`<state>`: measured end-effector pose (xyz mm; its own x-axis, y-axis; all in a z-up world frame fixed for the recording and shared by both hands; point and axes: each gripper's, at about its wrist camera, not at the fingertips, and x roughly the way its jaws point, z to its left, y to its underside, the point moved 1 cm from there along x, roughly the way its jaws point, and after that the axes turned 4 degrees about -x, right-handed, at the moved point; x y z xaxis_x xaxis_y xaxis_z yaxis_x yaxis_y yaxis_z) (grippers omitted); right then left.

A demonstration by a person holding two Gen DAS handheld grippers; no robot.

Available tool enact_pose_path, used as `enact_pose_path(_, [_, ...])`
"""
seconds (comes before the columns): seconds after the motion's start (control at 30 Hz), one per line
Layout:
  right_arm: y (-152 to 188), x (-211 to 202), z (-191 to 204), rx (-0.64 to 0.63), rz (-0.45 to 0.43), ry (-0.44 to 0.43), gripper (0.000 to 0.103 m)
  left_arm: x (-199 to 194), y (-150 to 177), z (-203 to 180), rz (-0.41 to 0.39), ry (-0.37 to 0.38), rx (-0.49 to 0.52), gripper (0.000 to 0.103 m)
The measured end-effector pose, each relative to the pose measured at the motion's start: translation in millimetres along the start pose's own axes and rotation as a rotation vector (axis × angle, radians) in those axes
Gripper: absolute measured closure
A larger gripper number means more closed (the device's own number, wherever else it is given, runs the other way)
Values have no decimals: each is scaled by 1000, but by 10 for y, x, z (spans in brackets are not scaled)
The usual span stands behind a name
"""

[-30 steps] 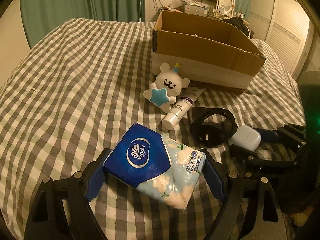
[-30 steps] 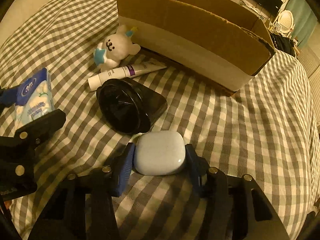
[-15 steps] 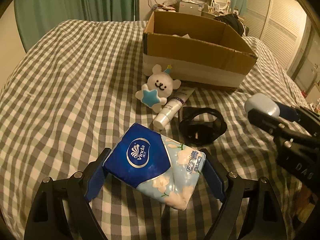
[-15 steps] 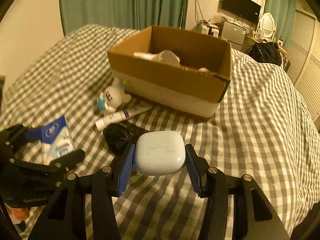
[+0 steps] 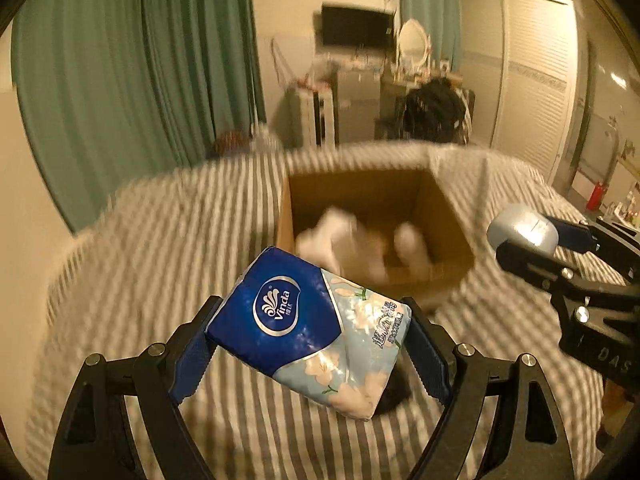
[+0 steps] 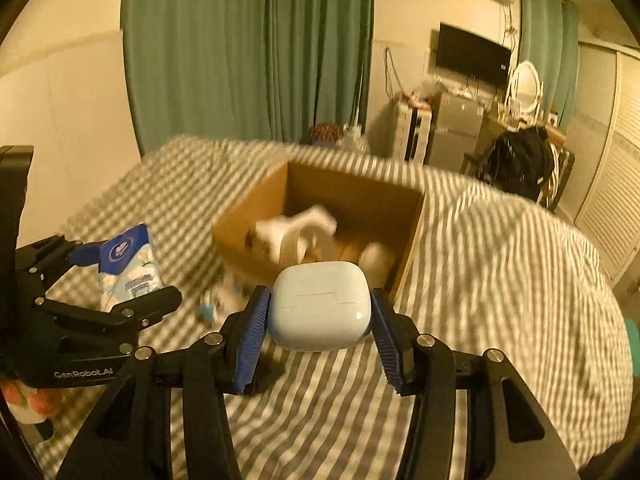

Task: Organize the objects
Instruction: 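Carry tissue pack and earbud case into the box and open both grippers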

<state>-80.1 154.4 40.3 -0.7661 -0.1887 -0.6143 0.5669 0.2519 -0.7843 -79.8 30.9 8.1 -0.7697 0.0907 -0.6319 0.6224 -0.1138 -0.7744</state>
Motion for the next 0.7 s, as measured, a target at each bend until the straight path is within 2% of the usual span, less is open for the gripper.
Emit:
enact_pose_path(0.17, [-479,-108,-156,6,-88,9,53,65,-508,-128,-92,22,45,16])
enact_pose_path(0.4, [-1001,95,-337,31,-151,52,53,583,-872,-120,-98,44,23,16])
enact_pose_path(0.57, [-1245,404,-451,74,-170,35,53,1039,-974,-128,-84,63,24,16])
enact_pose_path(0.7, [-1274,781,-584,122,-147,30,53,1402,-832,-170,-54,87,39,16])
